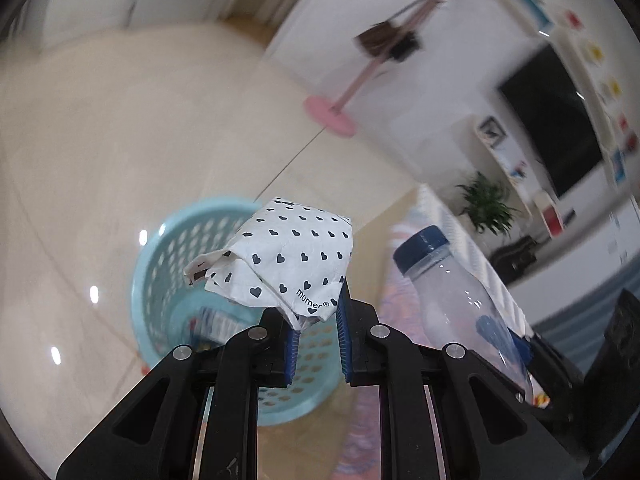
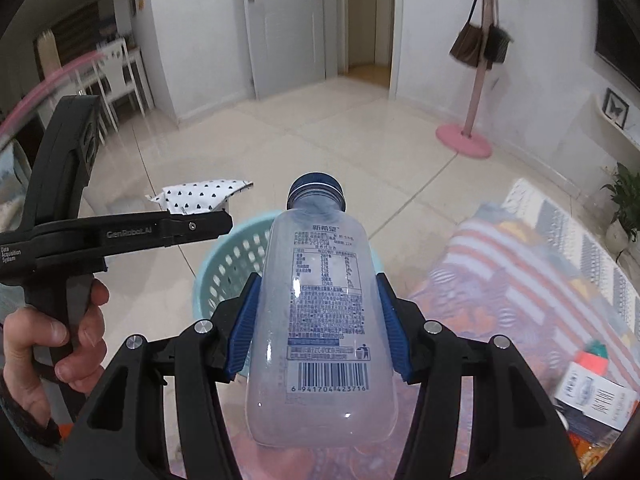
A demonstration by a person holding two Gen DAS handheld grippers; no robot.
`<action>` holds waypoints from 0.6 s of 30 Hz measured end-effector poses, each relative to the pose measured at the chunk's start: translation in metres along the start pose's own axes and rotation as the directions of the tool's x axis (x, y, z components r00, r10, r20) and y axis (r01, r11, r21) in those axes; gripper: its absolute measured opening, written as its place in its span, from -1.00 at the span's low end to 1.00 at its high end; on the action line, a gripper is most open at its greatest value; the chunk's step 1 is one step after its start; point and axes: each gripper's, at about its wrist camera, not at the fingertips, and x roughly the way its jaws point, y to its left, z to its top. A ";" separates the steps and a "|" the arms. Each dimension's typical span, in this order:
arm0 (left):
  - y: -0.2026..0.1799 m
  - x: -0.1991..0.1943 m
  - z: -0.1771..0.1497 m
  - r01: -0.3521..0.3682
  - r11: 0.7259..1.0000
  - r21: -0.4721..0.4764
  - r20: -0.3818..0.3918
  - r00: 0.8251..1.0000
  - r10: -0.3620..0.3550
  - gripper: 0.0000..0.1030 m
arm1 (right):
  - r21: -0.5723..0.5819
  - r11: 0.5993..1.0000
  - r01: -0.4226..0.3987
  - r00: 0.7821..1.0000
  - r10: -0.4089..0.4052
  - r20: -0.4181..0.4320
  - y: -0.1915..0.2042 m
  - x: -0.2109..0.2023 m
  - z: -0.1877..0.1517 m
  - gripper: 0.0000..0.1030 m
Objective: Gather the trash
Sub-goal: 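Carry tissue and bottle over the wastebasket and open both tools to drop them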
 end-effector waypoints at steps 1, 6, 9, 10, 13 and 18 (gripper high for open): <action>0.009 0.008 0.001 -0.009 1.000 -0.028 -0.020 1.000 0.009 -0.71 | 0.000 1.000 0.001 1.000 -0.001 -0.013 0.001 0.006 -0.002 0.02; 0.028 0.038 0.002 -0.058 0.996 -0.062 -0.094 0.994 0.052 -0.71 | 0.021 0.999 0.025 0.993 -0.022 -0.116 0.004 0.054 -0.004 0.02; 0.030 0.051 -0.001 -0.087 0.996 -0.034 -0.139 0.987 0.081 -0.71 | 0.046 0.998 0.030 0.984 -0.021 -0.177 0.000 0.076 -0.008 0.03; 0.031 0.055 -0.002 -0.099 0.995 -0.023 -0.149 0.984 0.094 -0.71 | 0.061 0.998 0.033 0.979 -0.020 -0.203 -0.002 0.084 -0.010 0.03; 0.037 0.067 -0.003 -0.116 0.993 -0.013 -0.180 0.977 0.111 -0.69 | 0.092 0.995 0.038 0.969 -0.014 -0.246 -0.007 0.098 -0.016 0.03; 0.047 0.063 -0.006 -0.114 0.993 -0.025 -0.164 0.981 0.108 -0.05 | 0.171 0.985 0.025 0.969 0.019 -0.246 -0.021 0.099 -0.019 0.06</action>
